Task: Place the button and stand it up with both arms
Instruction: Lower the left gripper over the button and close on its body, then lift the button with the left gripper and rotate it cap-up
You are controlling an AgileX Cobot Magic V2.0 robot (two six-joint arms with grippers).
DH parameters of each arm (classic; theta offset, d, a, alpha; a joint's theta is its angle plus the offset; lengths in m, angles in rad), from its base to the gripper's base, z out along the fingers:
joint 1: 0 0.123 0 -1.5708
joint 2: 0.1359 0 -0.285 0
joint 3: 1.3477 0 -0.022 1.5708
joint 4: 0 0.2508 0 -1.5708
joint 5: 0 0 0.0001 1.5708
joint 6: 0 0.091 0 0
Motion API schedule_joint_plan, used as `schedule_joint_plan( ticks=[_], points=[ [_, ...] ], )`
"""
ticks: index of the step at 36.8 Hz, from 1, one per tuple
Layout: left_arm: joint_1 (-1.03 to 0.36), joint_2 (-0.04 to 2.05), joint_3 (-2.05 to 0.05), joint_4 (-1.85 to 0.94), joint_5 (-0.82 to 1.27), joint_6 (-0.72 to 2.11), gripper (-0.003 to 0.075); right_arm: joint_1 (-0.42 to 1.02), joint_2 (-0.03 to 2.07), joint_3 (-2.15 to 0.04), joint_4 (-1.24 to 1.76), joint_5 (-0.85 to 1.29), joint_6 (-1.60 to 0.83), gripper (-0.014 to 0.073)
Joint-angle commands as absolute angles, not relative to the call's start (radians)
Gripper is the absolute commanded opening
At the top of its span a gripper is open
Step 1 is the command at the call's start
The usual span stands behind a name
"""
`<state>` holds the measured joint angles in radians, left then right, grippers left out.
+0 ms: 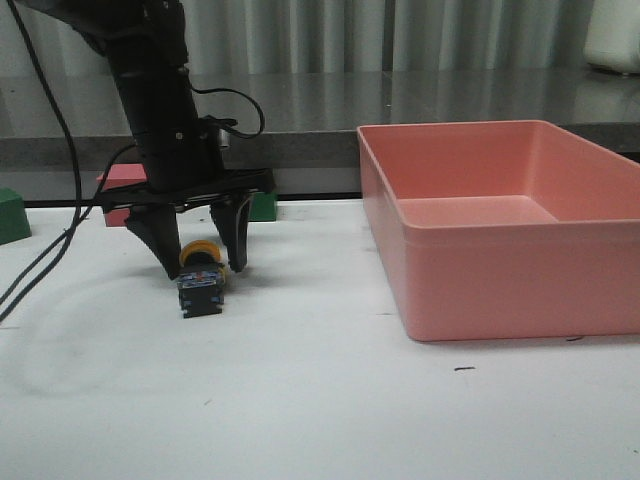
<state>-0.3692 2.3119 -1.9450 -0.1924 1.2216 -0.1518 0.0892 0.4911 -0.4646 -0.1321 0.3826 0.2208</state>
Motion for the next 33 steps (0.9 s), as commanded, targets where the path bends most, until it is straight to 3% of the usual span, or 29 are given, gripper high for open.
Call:
schedule_joint_plan(
  ticks=[1,11,33],
  points=[
    [-0.374,2.250,-1.974,-0.211,1.271,-0.159,0.0382,0.086,0.491,-0.491,-0.153,0.301,0.212,-0.0068],
    [-0.374,2.250,-1.974,-0.211,1.271,-0.155,0.0201,0.086,0.491,-0.491,-0.153,0.301,0.212,-0.0068],
    [-0.374,2.046,-1.962,-0.100,1.203,-0.153,0.0197,0.086,0.491,-0.491,-0.153,0.301,0.212,-0.0068]
  ],
)
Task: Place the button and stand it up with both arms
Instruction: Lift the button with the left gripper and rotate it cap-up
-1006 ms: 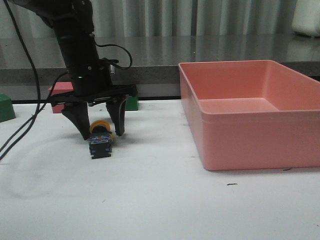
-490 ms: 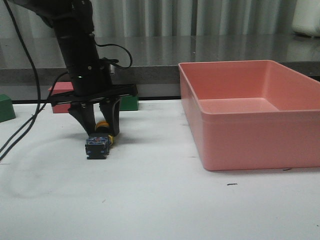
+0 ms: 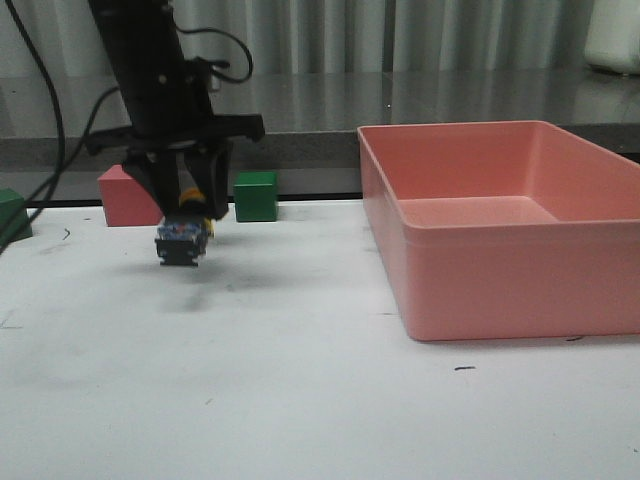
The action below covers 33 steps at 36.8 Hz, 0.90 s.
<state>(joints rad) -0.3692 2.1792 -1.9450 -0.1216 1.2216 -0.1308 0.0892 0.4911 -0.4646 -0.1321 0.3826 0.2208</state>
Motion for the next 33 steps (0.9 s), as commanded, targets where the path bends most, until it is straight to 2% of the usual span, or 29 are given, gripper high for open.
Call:
schedule_joint_plan(
  ticks=[1,13,24,33],
  points=[
    [-0.374,2.029,-1.952,-0.093,1.184,-0.157,0.0197,0.086,0.491,-0.491,-0.153,0.301,0.212,-0.0068],
    [-0.386,1.781,-1.683,-0.006,0.874,-0.193,0.0197,0.086,0.491,-0.491,-0.153,0.301,0.212,-0.0068],
    [-0.386,1.567,-1.304,-0.006,0.399,-0.193,0.0197,0.086,0.491,-0.491,-0.153,0.301,0.212,-0.0068],
    [-0.408,1.484,-1.030,0.000,0.051,-0.172,0.0197,0.086,0.491,-0.491,-0.153,0.301,0.212,-0.0068]
  ],
)
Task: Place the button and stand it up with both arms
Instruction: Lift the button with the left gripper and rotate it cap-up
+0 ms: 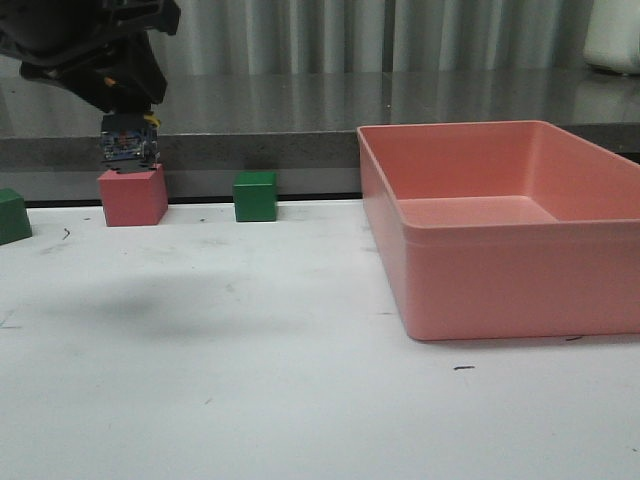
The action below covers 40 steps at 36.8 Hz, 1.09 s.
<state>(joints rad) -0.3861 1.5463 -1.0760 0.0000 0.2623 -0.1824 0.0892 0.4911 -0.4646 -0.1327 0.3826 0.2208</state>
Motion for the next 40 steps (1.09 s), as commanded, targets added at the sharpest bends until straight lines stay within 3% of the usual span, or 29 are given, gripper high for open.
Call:
schedule_joint_plan(
  ticks=[1,7,14,25,40],
  points=[
    [-0.416,1.481,-0.998,0.013,0.011,-0.163,0.0197,0.086,0.491,-0.491,-0.153,0.301,0.212,-0.0068],
    [-0.474,1.477,-0.845,0.148,-0.293,-0.148,0.0197,0.086,0.491,-0.491,-0.153,0.301,0.212,-0.0068],
    [-0.465,1.506,-0.719,0.121,-0.556,-0.135,0.0197,0.086,0.491,-0.491,-0.153,0.301,0.212,-0.0068],
    [-0.451,1.644,-0.652,-0.163,-0.744,0.048,0.0197,0.086,0.491,-0.491,-0.153,0.301,0.212,-0.0068],
    [-0.462,1.792,-0.650,-0.192,-0.836,0.048,0.0199,0.086,0.491,-0.491,-0.153,0.301,0.212,-0.0068]
  ],
)
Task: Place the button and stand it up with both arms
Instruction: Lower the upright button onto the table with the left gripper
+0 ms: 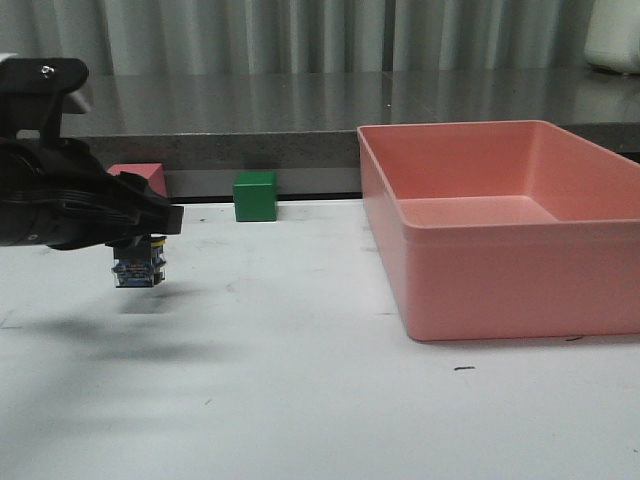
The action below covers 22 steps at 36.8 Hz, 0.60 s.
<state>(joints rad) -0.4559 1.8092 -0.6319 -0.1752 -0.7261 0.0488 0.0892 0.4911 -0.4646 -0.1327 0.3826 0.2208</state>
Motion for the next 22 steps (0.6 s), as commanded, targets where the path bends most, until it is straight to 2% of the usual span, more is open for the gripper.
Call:
schedule_joint_plan(
  ticks=[1,13,22],
  points=[
    [-0.462,1.801,-0.650,-0.192,-0.843,0.048,0.0200,0.086,0.491,-0.491,-0.153,0.301,0.212,-0.0068],
    [-0.462,1.825,-0.647,-0.192,-0.858,0.048,0.0204,0.086,0.491,-0.491,-0.153,0.301,0.212,-0.0068],
    [-0.462,1.825,-0.647,-0.192,-0.858,0.047,0.0364,0.086,0.491,-0.491,-0.153,0.301,0.212,-0.0068]
  ],
)
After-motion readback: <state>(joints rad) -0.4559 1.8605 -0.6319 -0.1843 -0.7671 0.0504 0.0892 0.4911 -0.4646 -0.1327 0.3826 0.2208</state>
